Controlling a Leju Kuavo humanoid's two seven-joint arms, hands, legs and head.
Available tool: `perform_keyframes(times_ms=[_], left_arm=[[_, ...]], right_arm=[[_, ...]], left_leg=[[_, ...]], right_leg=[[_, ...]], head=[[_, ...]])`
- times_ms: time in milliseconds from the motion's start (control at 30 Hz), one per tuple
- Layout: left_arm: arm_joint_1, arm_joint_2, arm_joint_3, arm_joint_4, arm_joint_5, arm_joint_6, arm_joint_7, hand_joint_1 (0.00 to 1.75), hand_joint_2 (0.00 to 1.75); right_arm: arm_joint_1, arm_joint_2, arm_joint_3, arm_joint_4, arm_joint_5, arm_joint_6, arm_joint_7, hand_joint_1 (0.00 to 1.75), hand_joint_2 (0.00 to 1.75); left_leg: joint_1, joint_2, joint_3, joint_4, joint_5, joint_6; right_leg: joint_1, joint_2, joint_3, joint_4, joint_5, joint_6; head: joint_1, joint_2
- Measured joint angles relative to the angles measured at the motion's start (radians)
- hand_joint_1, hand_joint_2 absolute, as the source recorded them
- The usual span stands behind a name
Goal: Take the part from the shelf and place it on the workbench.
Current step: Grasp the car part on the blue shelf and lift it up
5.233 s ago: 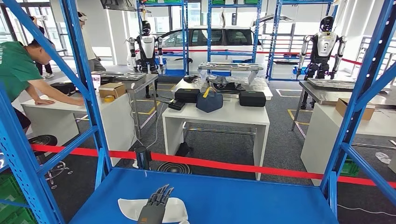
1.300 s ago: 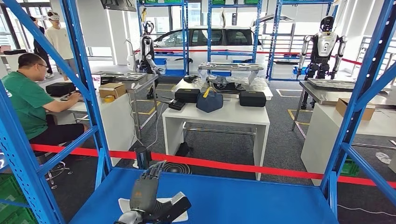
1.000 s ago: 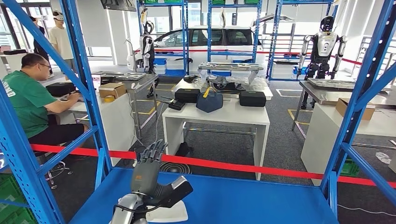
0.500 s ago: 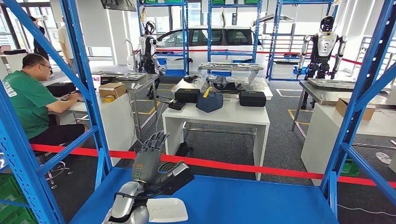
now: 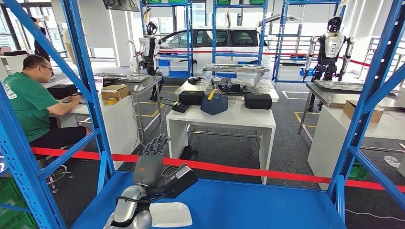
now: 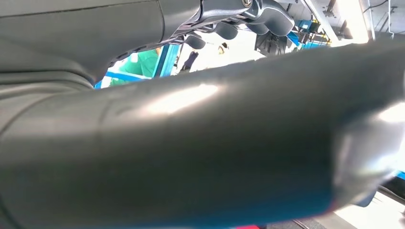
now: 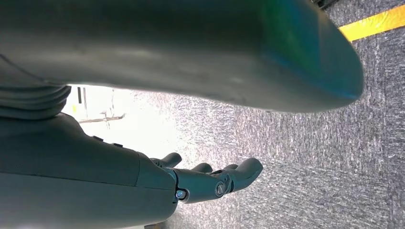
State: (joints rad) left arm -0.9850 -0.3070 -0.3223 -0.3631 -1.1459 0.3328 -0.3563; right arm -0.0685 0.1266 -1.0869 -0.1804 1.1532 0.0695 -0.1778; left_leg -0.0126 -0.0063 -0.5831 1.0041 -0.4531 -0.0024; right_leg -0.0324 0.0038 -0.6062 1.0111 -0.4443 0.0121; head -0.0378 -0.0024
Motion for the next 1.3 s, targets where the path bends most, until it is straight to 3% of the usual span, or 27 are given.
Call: perform_keyframes(times_ms=[967, 1133, 1233, 1300], left_arm=[[0.001, 0.001, -0.020, 0.014, -0.013, 0.017, 0.007, 0.00, 0.00], [0.001, 0.004, -0.025, 0.017, -0.013, 0.015, 0.008, 0.00, 0.00], [0.001, 0.004, -0.026, 0.016, -0.012, 0.015, 0.008, 0.00, 0.00], [-0.001, 0.004, -0.026, 0.015, -0.012, 0.015, 0.008, 0.00, 0.00]], right_arm=[[0.000, 0.000, 0.000, 0.000, 0.009, 0.005, 0.000, 0.00, 0.00], [0.000, 0.000, 0.000, 0.000, 0.014, 0.007, 0.000, 0.00, 0.00], [0.000, 0.001, 0.000, 0.000, 0.015, 0.007, 0.000, 0.00, 0.00], [0.000, 0.001, 0.000, 0.000, 0.015, 0.007, 0.000, 0.00, 0.00]], left_leg=[[-0.002, 0.000, -0.001, 0.002, -0.001, 0.001], [-0.009, 0.000, -0.003, 0.006, -0.004, 0.008], [-0.010, 0.001, -0.001, 0.000, 0.001, 0.021], [-0.005, 0.003, 0.004, -0.013, 0.009, 0.032]], right_leg=[[-0.001, 0.000, 0.000, -0.001, 0.001, 0.001], [-0.006, 0.000, 0.000, -0.001, 0.003, 0.008], [-0.010, -0.001, 0.001, -0.004, 0.004, 0.017], [-0.010, -0.001, -0.014, 0.033, -0.023, 0.019]], head=[[0.000, 0.000], [0.000, 0.000], [0.000, 0.000], [0.000, 0.000]])
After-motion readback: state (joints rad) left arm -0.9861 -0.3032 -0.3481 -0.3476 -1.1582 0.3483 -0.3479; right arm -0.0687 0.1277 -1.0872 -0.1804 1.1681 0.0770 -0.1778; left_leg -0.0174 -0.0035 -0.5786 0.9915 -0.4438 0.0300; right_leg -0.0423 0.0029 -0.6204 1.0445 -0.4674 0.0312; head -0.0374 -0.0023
